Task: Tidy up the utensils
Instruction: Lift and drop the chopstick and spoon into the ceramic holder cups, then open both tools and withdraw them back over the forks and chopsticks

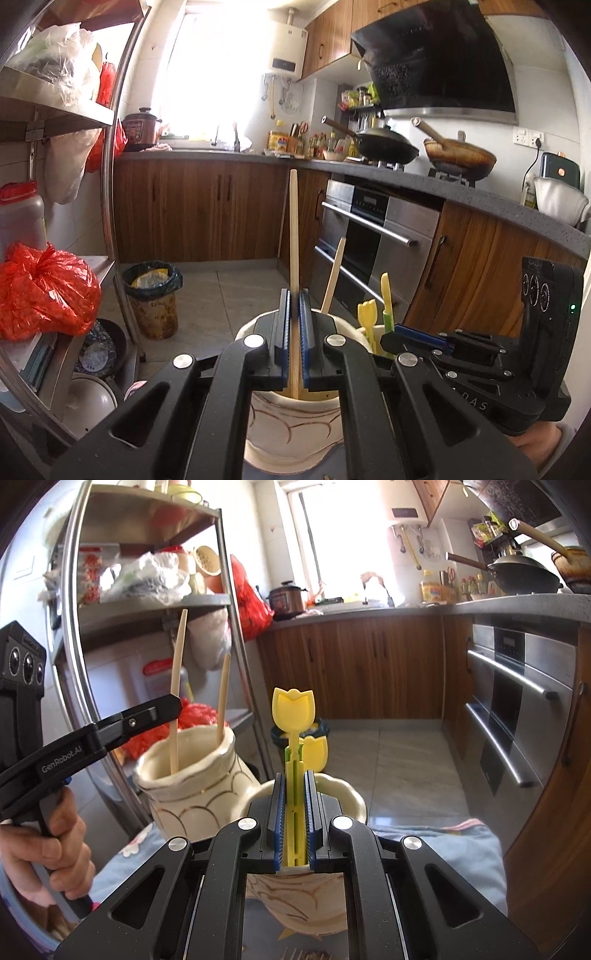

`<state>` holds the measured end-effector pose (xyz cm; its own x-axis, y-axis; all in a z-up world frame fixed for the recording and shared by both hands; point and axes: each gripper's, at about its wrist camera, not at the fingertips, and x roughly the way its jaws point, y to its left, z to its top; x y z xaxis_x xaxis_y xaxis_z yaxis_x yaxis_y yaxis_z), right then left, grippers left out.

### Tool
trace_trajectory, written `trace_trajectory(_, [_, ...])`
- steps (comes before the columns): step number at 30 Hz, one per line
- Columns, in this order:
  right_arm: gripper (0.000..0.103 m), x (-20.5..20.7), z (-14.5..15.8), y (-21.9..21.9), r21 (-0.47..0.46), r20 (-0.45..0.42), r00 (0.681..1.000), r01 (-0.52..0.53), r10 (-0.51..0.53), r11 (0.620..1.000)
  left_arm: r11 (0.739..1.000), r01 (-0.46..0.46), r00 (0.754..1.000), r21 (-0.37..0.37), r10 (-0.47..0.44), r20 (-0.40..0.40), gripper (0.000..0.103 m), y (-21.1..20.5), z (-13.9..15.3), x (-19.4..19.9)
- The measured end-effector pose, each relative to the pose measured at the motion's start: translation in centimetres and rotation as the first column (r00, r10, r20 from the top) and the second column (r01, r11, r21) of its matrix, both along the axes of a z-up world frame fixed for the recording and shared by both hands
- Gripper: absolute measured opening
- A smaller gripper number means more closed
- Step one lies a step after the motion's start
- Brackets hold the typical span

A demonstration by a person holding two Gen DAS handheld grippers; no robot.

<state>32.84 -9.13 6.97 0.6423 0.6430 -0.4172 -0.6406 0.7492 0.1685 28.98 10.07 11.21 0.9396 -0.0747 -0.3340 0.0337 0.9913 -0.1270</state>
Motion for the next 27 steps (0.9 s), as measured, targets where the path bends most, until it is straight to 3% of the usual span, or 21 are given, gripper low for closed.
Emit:
trace_trajectory(6, [0.011, 0.3, -0.4, 0.1, -0.019, -0.011, 1.000, 0.006, -0.007, 1.000, 1.000, -0.005, 0.999, 0.010, 0.005, -0.039, 0.004, -0.2, -0.8, 0.6])
trace_trajectory(18, [0.013, -0.1, -0.1, -0.5, 0.004, 0.003, 1.000, 0.004, -0.004, 1.000, 1.000, -0.019, 0.999, 0.020, 0.020, -0.031, 0.005, -0.2, -0.7, 0.2])
trace_trajectory(21, [0.015, -0.5, 0.1, -0.9, 0.008, 0.014, 1.000, 0.003, -0.003, 1.000, 1.000, -0.025, 0.999, 0.017, 0.025, -0.021, 0.010, 0.0, -0.6, -0.2])
trace_trajectory(23, [0.018, -0.7, 0.1, -1.3, 0.007, 0.017, 1.000, 0.008, -0.008, 1.000, 0.999, -0.032, 0.999, 0.012, 0.032, -0.011, 0.020, 0.3, -0.4, -0.8])
trace_trajectory(27, [0.020, -1.1, 0.1, -2.0, 0.004, 0.016, 1.000, 0.020, -0.020, 1.000, 0.999, -0.037, 0.999, 0.008, 0.036, 0.012, 0.022, 0.5, -0.3, -2.2])
